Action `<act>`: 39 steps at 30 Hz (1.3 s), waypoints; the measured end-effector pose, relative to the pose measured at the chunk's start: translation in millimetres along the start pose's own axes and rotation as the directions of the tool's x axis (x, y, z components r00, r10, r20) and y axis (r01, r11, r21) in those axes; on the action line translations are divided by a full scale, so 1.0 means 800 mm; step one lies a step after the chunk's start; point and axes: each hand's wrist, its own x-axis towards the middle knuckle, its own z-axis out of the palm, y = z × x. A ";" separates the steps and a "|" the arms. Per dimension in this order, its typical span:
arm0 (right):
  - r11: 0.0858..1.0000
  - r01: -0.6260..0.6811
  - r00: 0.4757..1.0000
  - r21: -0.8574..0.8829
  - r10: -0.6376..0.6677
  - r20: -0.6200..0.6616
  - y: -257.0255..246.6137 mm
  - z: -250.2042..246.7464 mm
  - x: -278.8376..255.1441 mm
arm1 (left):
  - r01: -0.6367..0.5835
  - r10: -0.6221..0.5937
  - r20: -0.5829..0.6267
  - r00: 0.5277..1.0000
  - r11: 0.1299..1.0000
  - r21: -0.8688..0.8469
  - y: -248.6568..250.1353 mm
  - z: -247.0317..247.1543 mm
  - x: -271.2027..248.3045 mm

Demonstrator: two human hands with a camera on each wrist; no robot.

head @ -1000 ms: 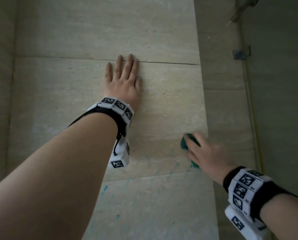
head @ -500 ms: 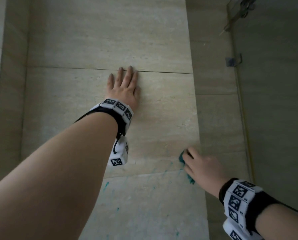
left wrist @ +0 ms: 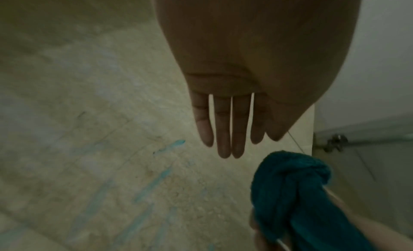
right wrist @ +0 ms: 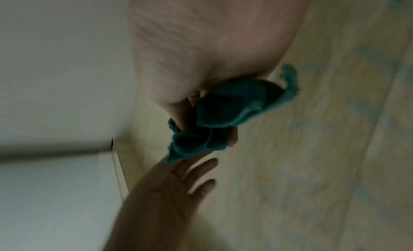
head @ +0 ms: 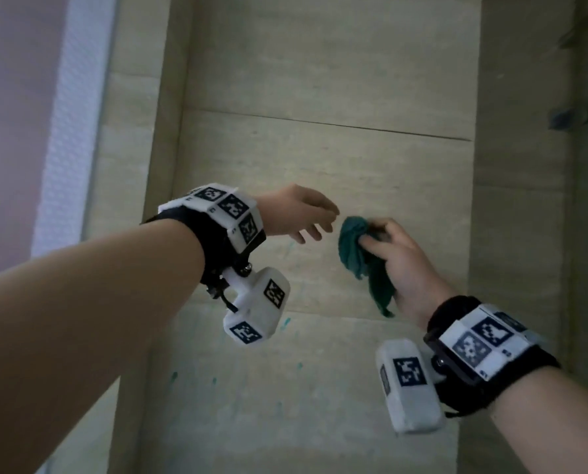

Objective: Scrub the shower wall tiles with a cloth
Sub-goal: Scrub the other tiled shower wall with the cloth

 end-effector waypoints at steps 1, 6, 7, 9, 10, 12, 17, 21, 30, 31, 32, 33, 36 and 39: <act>0.993 -0.026 1.000 0.113 0.026 -0.001 -0.002 0.011 0.001 | 0.039 -0.037 0.020 0.999 0.995 -0.093 -0.003 -0.003 -0.007; 0.898 -0.059 0.998 0.436 0.054 0.023 -0.015 0.049 0.000 | 0.107 -0.081 0.081 0.993 0.912 -0.396 -0.010 -0.024 -0.034; 0.883 -0.065 0.998 0.466 0.052 0.042 -0.016 0.055 0.000 | 0.105 -0.075 0.088 0.993 0.902 -0.418 -0.012 -0.026 -0.038; 0.855 -0.078 0.996 0.513 0.043 0.080 -0.018 0.065 -0.003 | 0.109 -0.073 0.096 0.993 0.887 -0.448 -0.018 -0.030 -0.043; 0.848 -0.084 0.994 0.523 0.038 0.099 -0.020 0.068 -0.004 | 0.110 -0.075 0.095 0.993 0.882 -0.458 -0.021 -0.031 -0.045; 0.846 -0.091 0.992 0.526 0.030 0.124 -0.021 0.072 -0.005 | 0.101 -0.073 0.078 0.994 0.877 -0.471 -0.025 -0.032 -0.050; 0.903 -0.106 0.991 0.415 0.064 0.114 -0.020 0.075 -0.006 | 0.064 -0.070 -0.004 0.998 0.930 -0.362 -0.025 -0.041 -0.057; 0.946 -0.106 0.994 0.307 0.102 0.031 -0.013 0.078 -0.008 | 0.101 -0.096 0.032 0.995 0.937 -0.334 -0.022 -0.039 -0.060; 0.974 -0.060 0.998 0.216 0.057 0.018 -0.009 0.072 -0.017 | 0.084 -0.104 -0.138 0.985 0.986 -0.146 -0.008 -0.026 -0.051; 0.981 -0.055 0.997 0.186 0.045 0.059 -0.009 0.072 -0.019 | 0.086 -0.106 -0.150 0.983 0.987 -0.136 -0.006 -0.025 -0.050; 0.989 -0.043 0.995 0.141 0.030 0.094 -0.009 0.073 -0.021 | 0.091 -0.112 -0.155 0.982 0.986 -0.137 -0.005 -0.024 -0.049; 0.996 -0.024 0.993 0.083 0.014 0.116 -0.008 0.074 -0.024 | 0.095 -0.119 -0.153 0.981 0.984 -0.152 -0.005 -0.023 -0.048; 0.998 0.034 0.994 -0.051 -0.028 0.107 0.001 0.079 -0.025 | 0.119 -0.147 -0.100 0.984 0.963 -0.240 -0.003 -0.018 -0.046; 0.990 0.058 0.998 -0.127 -0.059 0.001 0.014 0.077 -0.016 | 0.138 -0.137 0.022 0.990 0.953 -0.270 -0.003 -0.012 -0.047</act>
